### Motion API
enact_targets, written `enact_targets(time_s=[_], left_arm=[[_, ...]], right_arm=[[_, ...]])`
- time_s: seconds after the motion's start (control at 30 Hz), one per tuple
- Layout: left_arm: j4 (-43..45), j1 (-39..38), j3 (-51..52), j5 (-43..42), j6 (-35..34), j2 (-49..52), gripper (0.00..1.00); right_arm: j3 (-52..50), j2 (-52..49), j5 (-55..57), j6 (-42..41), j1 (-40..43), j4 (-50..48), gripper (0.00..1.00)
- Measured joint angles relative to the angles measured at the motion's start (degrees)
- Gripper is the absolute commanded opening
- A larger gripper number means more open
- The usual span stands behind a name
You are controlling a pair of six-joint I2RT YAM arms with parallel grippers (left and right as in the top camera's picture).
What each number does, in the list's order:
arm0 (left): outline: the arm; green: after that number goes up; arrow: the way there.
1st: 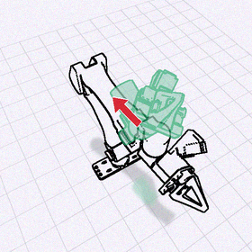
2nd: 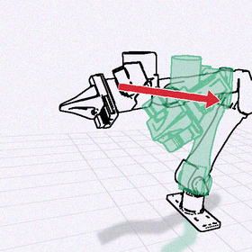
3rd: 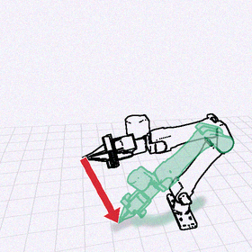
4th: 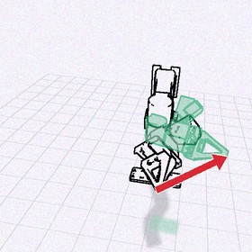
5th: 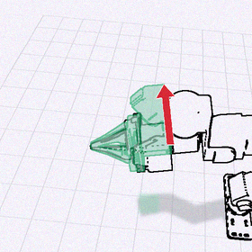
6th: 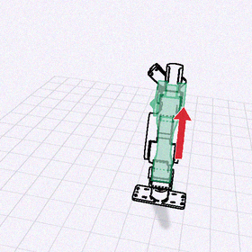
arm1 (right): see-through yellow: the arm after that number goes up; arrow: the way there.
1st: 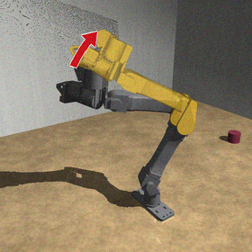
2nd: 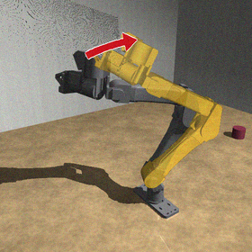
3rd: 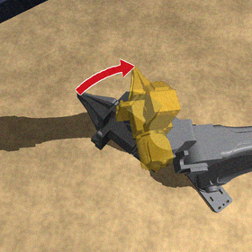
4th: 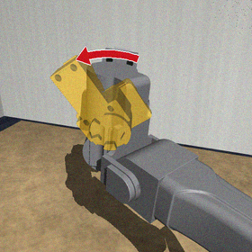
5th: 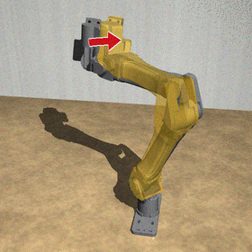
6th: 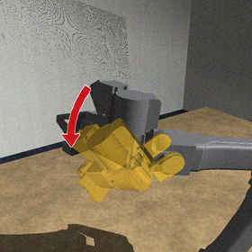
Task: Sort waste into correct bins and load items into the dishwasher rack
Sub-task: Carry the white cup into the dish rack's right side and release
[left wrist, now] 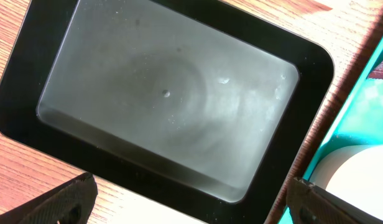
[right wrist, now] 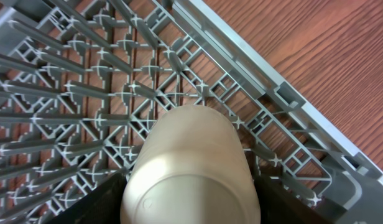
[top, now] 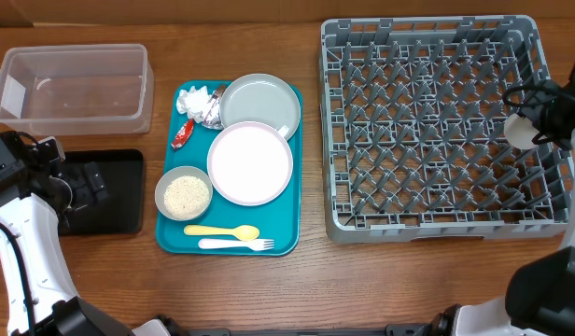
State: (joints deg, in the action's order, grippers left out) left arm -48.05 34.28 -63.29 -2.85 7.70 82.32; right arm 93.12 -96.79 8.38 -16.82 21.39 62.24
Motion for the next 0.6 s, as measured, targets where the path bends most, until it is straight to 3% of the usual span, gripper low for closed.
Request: enact_targets(time_s=[0.37, 0.4, 0.43, 0.6], left_arm=[[0.00, 0.00, 0.00, 0.00, 0.00, 0.00, 1.00], [-0.02, 0.00, 0.02, 0.00, 0.00, 0.00, 1.00], [0.00, 0.00, 0.02, 0.00, 0.02, 0.00, 1.00], [0.00, 0.00, 0.00, 0.00, 0.00, 0.07, 1.00]], right_arm=[[0.00, -6.88, 1.42, 0.37, 0.42, -1.25, 0.63], [0.00, -6.88, 1.44, 0.39, 0.44, -1.27, 0.69], [0.00, -6.88, 1.42, 0.37, 0.44, -1.27, 0.88], [0.00, -6.88, 1.44, 0.55, 0.44, -1.42, 0.91]])
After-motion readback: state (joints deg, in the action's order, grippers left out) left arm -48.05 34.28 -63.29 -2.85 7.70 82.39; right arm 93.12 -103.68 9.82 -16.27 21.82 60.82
